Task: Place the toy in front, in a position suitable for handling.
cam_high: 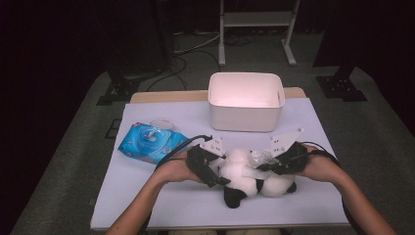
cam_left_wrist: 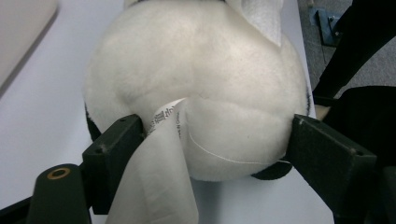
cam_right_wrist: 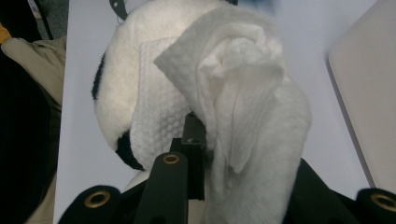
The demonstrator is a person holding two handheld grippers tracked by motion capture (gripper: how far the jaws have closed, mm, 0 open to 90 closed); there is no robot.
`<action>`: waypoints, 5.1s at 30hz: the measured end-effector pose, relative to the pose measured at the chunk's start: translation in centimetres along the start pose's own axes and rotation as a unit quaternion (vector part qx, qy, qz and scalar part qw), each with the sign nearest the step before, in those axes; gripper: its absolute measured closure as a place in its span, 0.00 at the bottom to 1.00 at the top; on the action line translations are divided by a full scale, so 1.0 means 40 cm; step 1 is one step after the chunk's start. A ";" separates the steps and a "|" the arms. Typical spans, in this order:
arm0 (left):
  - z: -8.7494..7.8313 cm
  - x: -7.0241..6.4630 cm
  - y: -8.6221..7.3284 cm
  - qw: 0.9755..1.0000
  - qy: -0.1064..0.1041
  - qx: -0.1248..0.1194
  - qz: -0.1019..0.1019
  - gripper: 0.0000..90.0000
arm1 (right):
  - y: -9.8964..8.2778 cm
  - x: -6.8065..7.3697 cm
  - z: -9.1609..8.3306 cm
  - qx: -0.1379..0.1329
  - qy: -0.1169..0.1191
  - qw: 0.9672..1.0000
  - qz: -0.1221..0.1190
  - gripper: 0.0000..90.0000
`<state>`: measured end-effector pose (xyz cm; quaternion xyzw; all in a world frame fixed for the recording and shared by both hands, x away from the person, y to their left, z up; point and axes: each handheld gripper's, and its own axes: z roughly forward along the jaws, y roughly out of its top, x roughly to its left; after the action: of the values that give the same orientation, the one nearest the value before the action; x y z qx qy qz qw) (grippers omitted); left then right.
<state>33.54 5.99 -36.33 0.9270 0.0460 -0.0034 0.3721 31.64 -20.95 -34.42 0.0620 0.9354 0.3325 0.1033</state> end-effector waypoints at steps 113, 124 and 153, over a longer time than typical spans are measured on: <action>0.014 -0.026 0.055 1.000 -0.002 0.017 0.018 0.37 | -0.007 -0.076 0.009 0.003 0.016 0.999 0.038 0.88; -0.014 -0.009 0.067 1.000 0.013 0.019 -0.009 0.23 | -0.016 -0.038 0.001 0.000 0.030 0.999 0.034 0.88; 0.016 -0.042 0.077 1.000 0.003 0.025 0.013 0.27 | 0.107 -0.014 0.023 -0.035 0.057 0.997 -0.022 0.88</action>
<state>32.15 3.21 -34.62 0.9367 0.0351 0.0035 0.3484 32.59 -17.18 -32.31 0.0184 0.9288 0.3655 0.0588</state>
